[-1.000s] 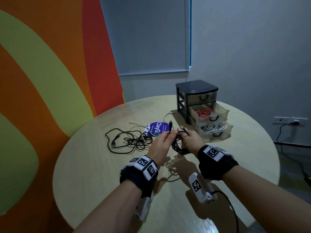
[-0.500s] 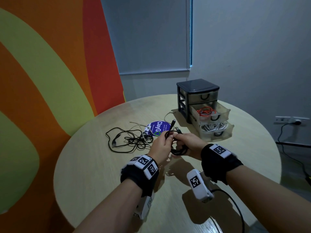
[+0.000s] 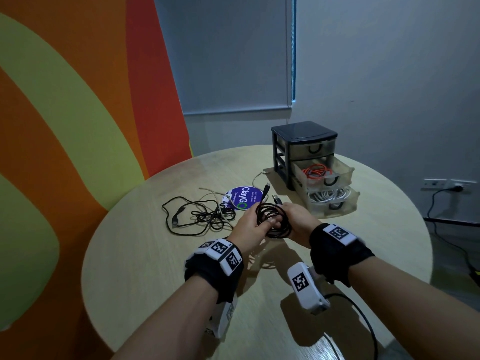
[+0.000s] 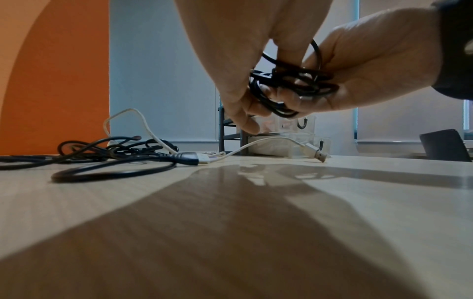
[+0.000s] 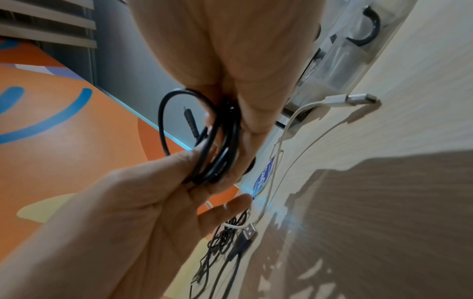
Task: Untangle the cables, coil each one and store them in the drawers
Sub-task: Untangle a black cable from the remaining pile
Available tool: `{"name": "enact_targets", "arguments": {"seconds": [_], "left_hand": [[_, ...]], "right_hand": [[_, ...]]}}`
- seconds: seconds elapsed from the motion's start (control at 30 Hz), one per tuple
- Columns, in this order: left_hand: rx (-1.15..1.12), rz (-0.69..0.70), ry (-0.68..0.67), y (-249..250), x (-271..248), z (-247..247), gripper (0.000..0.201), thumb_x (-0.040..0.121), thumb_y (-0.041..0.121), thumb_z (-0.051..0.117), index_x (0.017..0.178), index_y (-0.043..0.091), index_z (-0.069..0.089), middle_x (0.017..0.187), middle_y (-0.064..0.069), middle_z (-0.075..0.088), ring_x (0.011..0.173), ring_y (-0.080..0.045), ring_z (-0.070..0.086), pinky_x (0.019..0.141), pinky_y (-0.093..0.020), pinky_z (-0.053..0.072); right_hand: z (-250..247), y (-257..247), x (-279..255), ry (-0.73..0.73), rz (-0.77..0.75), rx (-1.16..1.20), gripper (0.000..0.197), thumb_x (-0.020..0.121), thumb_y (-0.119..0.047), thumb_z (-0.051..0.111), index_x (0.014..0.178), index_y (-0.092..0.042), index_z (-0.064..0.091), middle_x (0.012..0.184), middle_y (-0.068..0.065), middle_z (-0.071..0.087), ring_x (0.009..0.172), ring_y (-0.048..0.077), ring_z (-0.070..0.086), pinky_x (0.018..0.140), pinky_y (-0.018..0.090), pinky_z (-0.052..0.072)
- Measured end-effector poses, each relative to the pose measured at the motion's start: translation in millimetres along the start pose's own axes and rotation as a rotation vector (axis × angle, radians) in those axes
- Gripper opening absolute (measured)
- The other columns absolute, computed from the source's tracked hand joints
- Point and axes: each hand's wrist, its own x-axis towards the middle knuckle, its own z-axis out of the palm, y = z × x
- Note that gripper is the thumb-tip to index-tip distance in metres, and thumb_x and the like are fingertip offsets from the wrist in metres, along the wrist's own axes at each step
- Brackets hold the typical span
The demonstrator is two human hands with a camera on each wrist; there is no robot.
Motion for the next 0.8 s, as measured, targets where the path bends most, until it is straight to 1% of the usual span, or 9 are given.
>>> {"name": "enact_targets", "arguments": {"seconds": [0.13,0.27,0.33,0.4,0.43,0.53,0.63,0.7,0.8], "left_hand": [[0.119,-0.019,0.064,-1.4,1.4,0.6,0.029,0.095,0.015,0.049,0.124,0.012,0.052,0.115,-0.006,0.061,0.107,-0.020,0.057,0.086,-0.025,0.043],[0.141,-0.053,0.163,0.2,2.8,-1.8,0.029,0.095,0.006,0.041,0.123,0.007,0.052,0.115,-0.012,0.061,0.106,-0.024,0.057,0.086,-0.026,0.043],[0.153,-0.057,0.195,0.5,4.1,-2.4,0.032,0.095,0.003,0.038,0.125,0.005,0.049,0.117,-0.014,0.059,0.107,-0.025,0.056,0.086,-0.025,0.041],[0.165,-0.058,0.205,0.8,4.3,-2.6,0.035,0.094,0.001,0.037,0.128,0.004,0.047,0.118,-0.016,0.058,0.107,-0.027,0.055,0.086,-0.026,0.041],[0.167,-0.063,0.206,0.6,4.5,-2.7,0.036,0.094,0.001,0.037,0.128,0.004,0.046,0.118,-0.016,0.058,0.107,-0.027,0.055,0.087,-0.026,0.041],[0.148,-0.070,0.208,0.4,4.4,-3.2,0.036,0.095,0.001,0.036,0.129,0.005,0.047,0.118,-0.015,0.058,0.107,-0.025,0.055,0.086,-0.024,0.041],[0.123,-0.057,0.218,0.9,4.1,-3.8,0.036,0.096,0.001,0.035,0.130,0.006,0.046,0.118,-0.013,0.059,0.107,-0.022,0.056,0.085,-0.022,0.042],[0.113,-0.045,0.208,1.2,3.1,-3.5,0.036,0.097,0.003,0.035,0.131,0.007,0.045,0.118,-0.012,0.059,0.106,-0.020,0.055,0.085,-0.022,0.042],[0.103,-0.022,0.186,0.4,2.1,-2.9,0.038,0.097,0.002,0.035,0.132,0.007,0.046,0.118,-0.014,0.059,0.106,-0.022,0.056,0.083,-0.021,0.042]], "right_hand": [[-0.1,1.7,-3.9,-0.051,0.004,0.038,0.024,0.102,-0.011,0.031,0.082,-0.008,0.045,0.061,0.006,0.040,0.050,0.013,0.042,0.047,0.022,0.044],[0.8,-3.5,-8.0,-0.125,-0.016,0.004,0.023,0.102,-0.014,0.034,0.093,-0.008,0.055,0.076,0.007,0.054,0.062,0.014,0.057,0.059,0.032,0.054],[0.0,-7.3,-8.6,-0.167,-0.015,-0.018,0.024,0.101,-0.013,0.036,0.096,-0.006,0.058,0.084,0.009,0.061,0.069,0.016,0.062,0.058,0.031,0.056],[-0.5,-10.4,-9.1,-0.191,-0.009,-0.082,0.020,0.099,-0.010,0.040,0.095,-0.008,0.059,0.091,0.010,0.063,0.079,0.019,0.062,0.058,0.029,0.057],[-0.7,-11.1,-8.5,-0.186,-0.012,-0.129,0.016,0.098,-0.008,0.043,0.096,-0.007,0.059,0.091,0.009,0.063,0.079,0.020,0.062,0.060,0.029,0.058],[-0.2,-11.6,-6.7,-0.102,-0.057,-0.226,0.011,0.097,-0.007,0.046,0.097,-0.003,0.056,0.083,0.009,0.062,0.070,0.018,0.062,0.059,0.027,0.056],[0.1,-10.9,-5.4,0.016,-0.087,-0.211,0.014,0.096,-0.008,0.047,0.087,-0.006,0.057,0.075,0.005,0.059,0.058,0.010,0.060,0.055,0.021,0.050],[0.7,-9.9,-4.9,0.073,-0.080,-0.231,0.016,0.097,-0.007,0.044,0.095,-0.006,0.060,0.073,0.003,0.056,0.062,0.011,0.053,0.057,0.021,0.043],[3.5,-8.2,-2.9,0.110,-0.065,-0.321,0.025,0.097,-0.003,0.040,0.110,-0.005,0.062,0.070,0.004,0.053,0.060,0.012,0.045,0.053,0.021,0.034]]}}
